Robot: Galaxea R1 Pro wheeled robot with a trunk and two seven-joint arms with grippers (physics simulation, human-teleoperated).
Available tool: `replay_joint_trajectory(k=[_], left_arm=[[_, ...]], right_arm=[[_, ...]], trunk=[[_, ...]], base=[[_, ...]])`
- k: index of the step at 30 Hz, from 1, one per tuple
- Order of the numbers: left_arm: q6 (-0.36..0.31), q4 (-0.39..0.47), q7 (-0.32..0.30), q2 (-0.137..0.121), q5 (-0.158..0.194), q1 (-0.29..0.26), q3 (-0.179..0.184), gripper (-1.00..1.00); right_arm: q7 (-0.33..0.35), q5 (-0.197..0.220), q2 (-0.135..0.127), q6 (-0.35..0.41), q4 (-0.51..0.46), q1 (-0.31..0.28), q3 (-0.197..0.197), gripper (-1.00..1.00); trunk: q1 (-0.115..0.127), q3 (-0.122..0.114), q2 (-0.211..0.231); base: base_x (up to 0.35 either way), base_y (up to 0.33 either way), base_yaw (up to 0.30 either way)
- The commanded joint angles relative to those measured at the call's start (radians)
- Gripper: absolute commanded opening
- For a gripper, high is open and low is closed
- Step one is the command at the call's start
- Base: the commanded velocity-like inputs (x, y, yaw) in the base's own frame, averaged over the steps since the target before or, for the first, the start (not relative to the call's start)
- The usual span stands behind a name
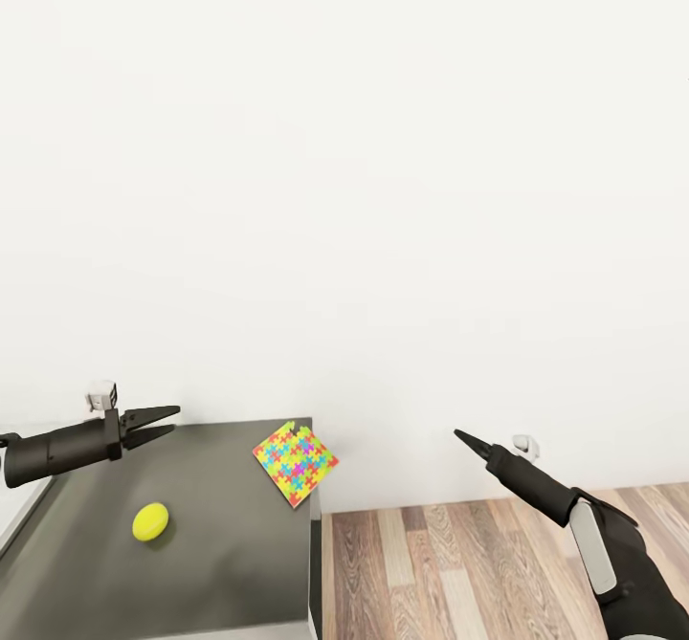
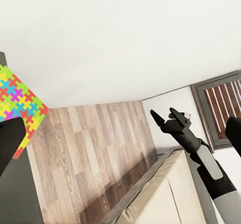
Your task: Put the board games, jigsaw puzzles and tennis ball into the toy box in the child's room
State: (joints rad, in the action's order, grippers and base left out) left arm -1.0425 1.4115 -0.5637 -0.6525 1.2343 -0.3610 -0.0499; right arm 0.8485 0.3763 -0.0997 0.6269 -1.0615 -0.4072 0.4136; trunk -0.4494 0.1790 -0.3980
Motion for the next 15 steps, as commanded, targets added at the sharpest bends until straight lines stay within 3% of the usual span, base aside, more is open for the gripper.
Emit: replay_joint_trajectory(k=[1,15], left_arm=[[-0.005,0.000,-0.005,0.000,-0.004,-0.001,-0.001,1.00],[-0.005,0.000,-0.005,0.005,-0.004,-0.001,-0.001,1.00]], right_arm=[[0.001,0.004,0.000,0.006,0.000,-0.001,0.001,1.00],[0.003,0.004,-0.001,0.006,0.000,-0.001,0.002,1.00]], trunk=[[-0.001,0.000,-0.002],[-0.001,-0.023,-0.002]], base=[[-0.005,0.000,0.000],[-0.065,-0.039,0.000]])
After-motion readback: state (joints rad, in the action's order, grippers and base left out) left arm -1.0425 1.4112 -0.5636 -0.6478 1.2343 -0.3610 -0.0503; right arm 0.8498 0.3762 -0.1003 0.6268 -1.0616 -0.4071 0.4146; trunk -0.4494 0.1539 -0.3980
